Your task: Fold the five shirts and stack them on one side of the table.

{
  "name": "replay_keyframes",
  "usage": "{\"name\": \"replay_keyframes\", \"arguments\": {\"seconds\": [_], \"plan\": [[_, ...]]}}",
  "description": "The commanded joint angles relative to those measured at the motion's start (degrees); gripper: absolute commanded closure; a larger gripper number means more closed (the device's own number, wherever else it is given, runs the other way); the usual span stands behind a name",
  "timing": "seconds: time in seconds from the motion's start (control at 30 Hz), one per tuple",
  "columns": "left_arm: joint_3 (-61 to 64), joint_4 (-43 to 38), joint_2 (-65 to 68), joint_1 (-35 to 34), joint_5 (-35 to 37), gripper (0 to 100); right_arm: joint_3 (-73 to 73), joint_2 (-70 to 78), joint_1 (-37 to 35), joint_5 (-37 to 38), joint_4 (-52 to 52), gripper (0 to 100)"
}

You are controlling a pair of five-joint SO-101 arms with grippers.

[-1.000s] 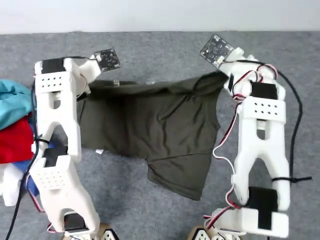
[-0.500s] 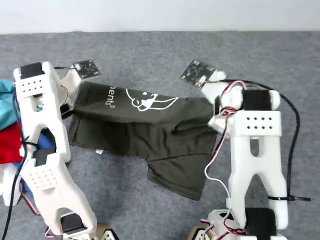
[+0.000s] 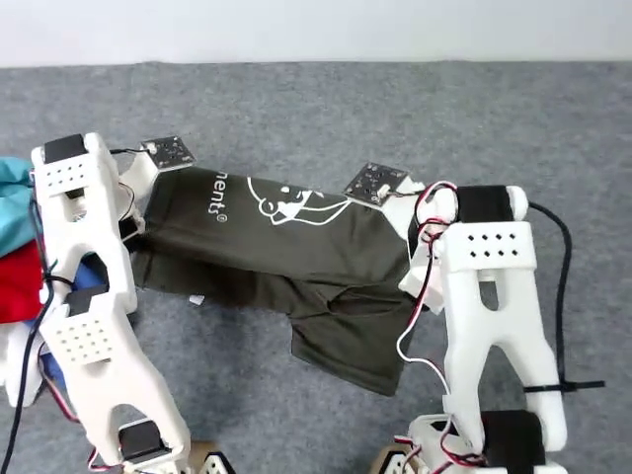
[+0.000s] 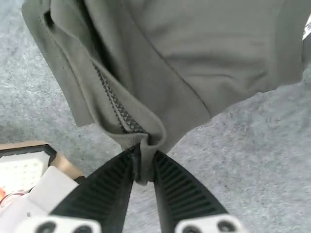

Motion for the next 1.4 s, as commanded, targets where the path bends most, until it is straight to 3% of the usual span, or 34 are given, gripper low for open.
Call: {"name": "replay_keyframes", "arguments": {"seconds": [0.0, 0.33, 0.53, 0.77, 0.9, 1.1, 1.27, 1.37], "plan": [[-1.4, 1.5, -0.7, -0.4, -1.1, 99, -0.6, -3.1, -0.6, -2.0, 1.6, 98.6], [-1.5, 1.6, -1.4, -1.4, -0.7, 91, -1.0, -9.4, -5.0, -6.1, 4.7, 74.1], [-1.4, 1.6, -4.0, -1.4, 1.3, 91, -1.1, -10.5, -5.5, -6.6, 3.4, 78.7], [-1.5, 1.4, -12.4, -0.1, 2.5, 92, 0.6, -9.5, -5.6, -6.7, -8.8, 89.4], [-1.5, 1.3, -14.5, -0.1, 7.6, 100, 3.9, -3.8, -7.5, -6.8, -11.1, 99.4], [-1.0, 1.6, -19.8, -0.9, 21.4, 100, 5.0, 2.9, -9.0, -13.9, -7.4, 98.8], [1.8, 1.6, -25.8, -0.5, 22.1, 100, 5.0, 6.0, -9.0, -14.8, -8.3, 98.8], [5.0, 1.6, -29.4, -1.0, 22.2, 99, 5.0, 8.5, -9.6, -14.9, -8.0, 92.5]]}}
